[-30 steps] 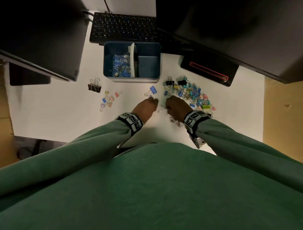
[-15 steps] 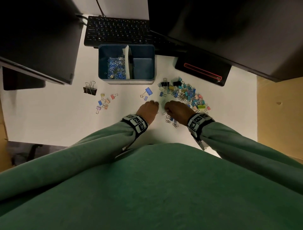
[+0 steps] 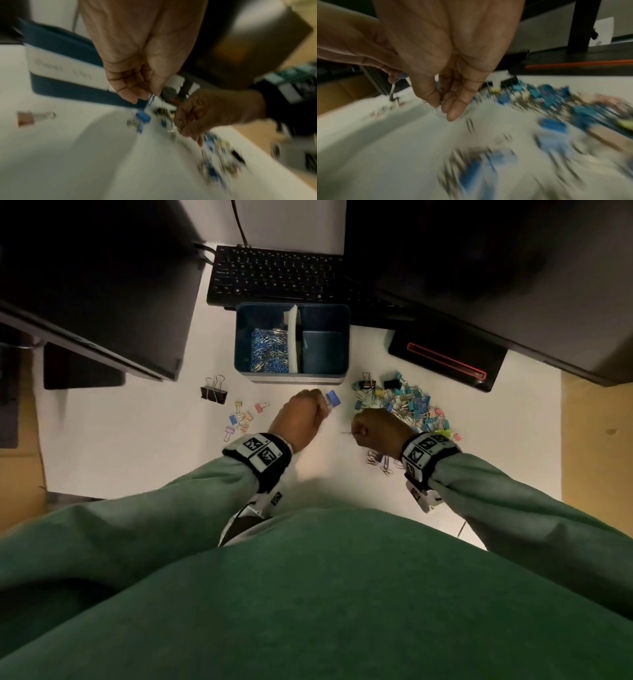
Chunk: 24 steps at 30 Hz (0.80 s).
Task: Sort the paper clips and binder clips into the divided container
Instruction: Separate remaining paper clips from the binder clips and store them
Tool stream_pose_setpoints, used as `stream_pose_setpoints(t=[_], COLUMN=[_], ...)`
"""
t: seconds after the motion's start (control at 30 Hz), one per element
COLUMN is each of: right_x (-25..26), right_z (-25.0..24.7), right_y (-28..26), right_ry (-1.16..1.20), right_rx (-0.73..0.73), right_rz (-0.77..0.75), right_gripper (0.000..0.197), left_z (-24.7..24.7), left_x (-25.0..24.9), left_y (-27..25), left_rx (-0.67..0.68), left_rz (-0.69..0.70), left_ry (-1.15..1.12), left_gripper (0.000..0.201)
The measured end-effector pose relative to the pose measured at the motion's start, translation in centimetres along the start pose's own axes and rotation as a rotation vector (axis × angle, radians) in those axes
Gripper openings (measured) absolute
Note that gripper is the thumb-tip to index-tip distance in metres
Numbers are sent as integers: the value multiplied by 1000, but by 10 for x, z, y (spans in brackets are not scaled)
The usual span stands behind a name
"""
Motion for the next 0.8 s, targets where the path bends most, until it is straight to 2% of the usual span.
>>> stream_pose_setpoints(t=[0.1,0.17,0.23,0.3,0.4,0.5,0.53,0.6,0.67,0.73,0.8], right_x=[42,79,109,130,134,101,83,40,-2,-34,-54], right_z=[-33,-56,-71,-75,-74,-72,-69,-57,-34,-8,14], right_y=[13,33,60,81,86,59,44,12,-20,-45,-58], right_ry=[239,318,339,282,256,352,369,323,150,-62,-187], right_rx=[-188,-318,-379,-369,-311,-426,-474,-471,-324,-115,-1], right_rz=[-94,-111,-99,-79,-41,-68,-66,-15,35,74,94], right_gripper=[8,7,8,13,15,26,24,17,18,33,42], left_z=[-59,-90,-107,-112,-108,-88,-76,-39,1,33,58], left_x=[8,18,32,46,51,33,26,16,10,0,-15], left_y=[10,23,39,51,51,28,19,1,-12,-18,-17], left_rx=[-205,-319,-354,-332,-358,-471,-438,-222,55,290,421], left_rz=[-67,-132,-189,-252,-264,-126,-67,27,71,98,117], left_ry=[-171,-160,-93,-5,105,104,69,50,132,195,228], left_gripper=[16,17,15,15,18,17,14,11,13,22,29])
Point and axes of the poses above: each hand's wrist, its own y-axis towards the middle knuckle, its own z-axis out of the palm, x = y × z, the point moved 1 cm from there along y, towards the middle knuckle, and after that the axes turned 5 degrees about z, right-handed, at the moved point
